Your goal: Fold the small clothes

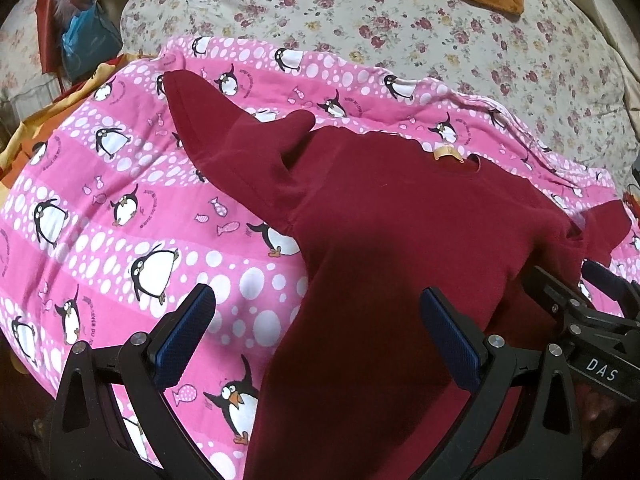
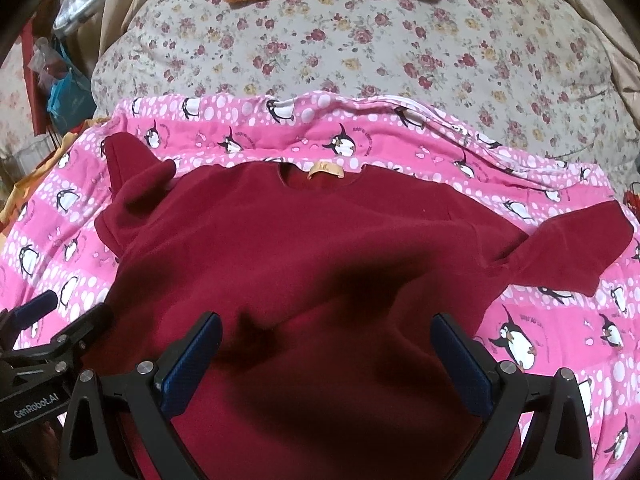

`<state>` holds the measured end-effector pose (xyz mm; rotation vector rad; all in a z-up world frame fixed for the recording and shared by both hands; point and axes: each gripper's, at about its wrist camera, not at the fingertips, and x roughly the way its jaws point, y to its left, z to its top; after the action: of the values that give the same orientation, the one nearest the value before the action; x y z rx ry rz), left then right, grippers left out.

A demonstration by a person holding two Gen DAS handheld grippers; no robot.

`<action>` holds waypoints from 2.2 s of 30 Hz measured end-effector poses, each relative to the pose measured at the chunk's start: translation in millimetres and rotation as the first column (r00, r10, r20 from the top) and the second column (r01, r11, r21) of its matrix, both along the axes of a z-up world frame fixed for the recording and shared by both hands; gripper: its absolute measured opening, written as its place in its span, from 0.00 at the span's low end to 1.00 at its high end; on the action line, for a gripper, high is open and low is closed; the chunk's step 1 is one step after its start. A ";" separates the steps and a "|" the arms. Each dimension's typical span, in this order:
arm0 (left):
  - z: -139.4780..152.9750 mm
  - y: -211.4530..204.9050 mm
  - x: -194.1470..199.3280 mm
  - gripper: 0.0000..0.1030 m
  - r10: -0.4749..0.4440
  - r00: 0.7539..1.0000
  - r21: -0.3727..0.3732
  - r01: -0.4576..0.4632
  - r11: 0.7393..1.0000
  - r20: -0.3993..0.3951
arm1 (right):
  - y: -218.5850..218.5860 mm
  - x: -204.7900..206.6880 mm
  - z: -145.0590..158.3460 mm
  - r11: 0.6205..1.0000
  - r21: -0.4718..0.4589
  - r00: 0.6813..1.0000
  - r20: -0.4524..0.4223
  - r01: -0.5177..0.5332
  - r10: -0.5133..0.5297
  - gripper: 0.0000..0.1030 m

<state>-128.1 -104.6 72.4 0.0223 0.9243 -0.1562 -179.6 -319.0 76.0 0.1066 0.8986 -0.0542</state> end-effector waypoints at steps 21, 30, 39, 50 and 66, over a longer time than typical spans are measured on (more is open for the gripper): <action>-8.2 7.1 12.7 0.99 0.024 0.999 0.001 -0.024 1.000 -0.021 | 7.1 11.6 -8.2 1.000 0.002 1.000 -0.021 -0.001 0.001 1.00; -8.1 21.0 30.8 0.99 0.026 0.999 -0.022 -0.027 0.999 -0.023 | 23.5 29.9 -10.7 0.999 -0.010 0.999 -0.026 -0.031 0.031 1.00; -1.6 86.0 108.0 0.99 0.149 0.989 0.036 -0.149 0.988 0.002 | 45.4 39.9 -24.0 0.996 -0.001 0.993 -0.066 -0.093 0.093 1.00; -32.8 145.7 236.4 0.87 0.324 0.944 -0.032 -0.326 0.945 -0.055 | 56.3 39.8 -31.8 0.988 0.068 0.985 -0.096 -0.136 0.143 1.00; -44.1 153.1 276.9 0.08 0.210 0.968 -0.258 -0.240 0.936 -0.138 | 51.1 42.0 -39.6 0.981 0.126 0.979 -0.126 -0.145 0.161 1.00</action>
<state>148.8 48.4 28.3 -0.3506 0.9999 -0.0707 -137.6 -268.0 36.4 0.1433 1.0439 0.1363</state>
